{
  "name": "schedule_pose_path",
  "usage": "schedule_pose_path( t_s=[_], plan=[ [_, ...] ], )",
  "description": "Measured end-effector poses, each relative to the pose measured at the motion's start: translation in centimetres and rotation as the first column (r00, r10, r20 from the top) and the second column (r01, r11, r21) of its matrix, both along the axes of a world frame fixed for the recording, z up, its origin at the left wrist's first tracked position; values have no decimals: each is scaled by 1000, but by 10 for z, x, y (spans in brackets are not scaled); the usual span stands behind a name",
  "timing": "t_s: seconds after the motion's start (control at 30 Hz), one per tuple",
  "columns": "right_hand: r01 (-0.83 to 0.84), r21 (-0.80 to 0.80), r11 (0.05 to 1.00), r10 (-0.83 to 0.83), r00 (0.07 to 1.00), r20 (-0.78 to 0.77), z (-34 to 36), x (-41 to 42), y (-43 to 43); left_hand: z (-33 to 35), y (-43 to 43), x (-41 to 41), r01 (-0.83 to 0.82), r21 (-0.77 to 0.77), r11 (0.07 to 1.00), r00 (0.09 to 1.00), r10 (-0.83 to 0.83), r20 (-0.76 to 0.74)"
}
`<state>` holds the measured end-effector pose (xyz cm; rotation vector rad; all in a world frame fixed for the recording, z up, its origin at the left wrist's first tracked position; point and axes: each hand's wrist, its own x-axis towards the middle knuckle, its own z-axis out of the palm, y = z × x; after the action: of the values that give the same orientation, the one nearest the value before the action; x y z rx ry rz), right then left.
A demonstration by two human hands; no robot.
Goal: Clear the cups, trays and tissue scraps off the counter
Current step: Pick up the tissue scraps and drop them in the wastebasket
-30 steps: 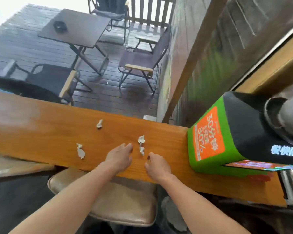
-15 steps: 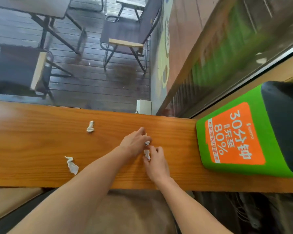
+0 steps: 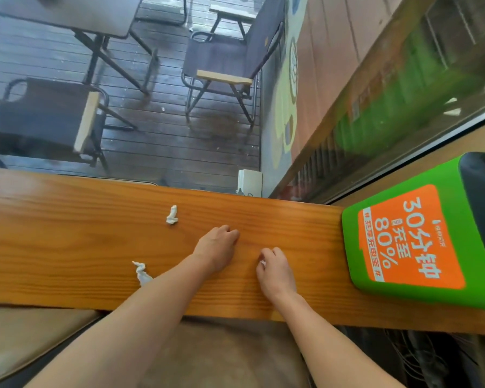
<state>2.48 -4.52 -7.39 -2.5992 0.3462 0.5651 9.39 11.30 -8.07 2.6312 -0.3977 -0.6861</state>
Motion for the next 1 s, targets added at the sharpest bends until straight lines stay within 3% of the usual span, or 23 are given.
schedule_pose_path(
  t_s=[0.2, 0.63, 0.83, 1.0],
  plan=[
    [-20, 87, 996, 29, 994, -108, 9, 20, 16, 13, 39, -30, -162, 52, 985, 983, 166, -78],
    [-306, 263, 915, 370, 895, -248, 41, 83, 123, 33, 136, -82, -457, 149, 877, 868, 476, -141],
    [-477, 92, 874, 484, 871, -84, 25, 101, 156, 19, 163, -90, -608, 112, 786, 792, 611, 10],
    [-618, -101, 779, 614, 786, -76, -4, 113, 174, 0, 160, -98, -566, 145, 811, 814, 578, -56]
  ],
)
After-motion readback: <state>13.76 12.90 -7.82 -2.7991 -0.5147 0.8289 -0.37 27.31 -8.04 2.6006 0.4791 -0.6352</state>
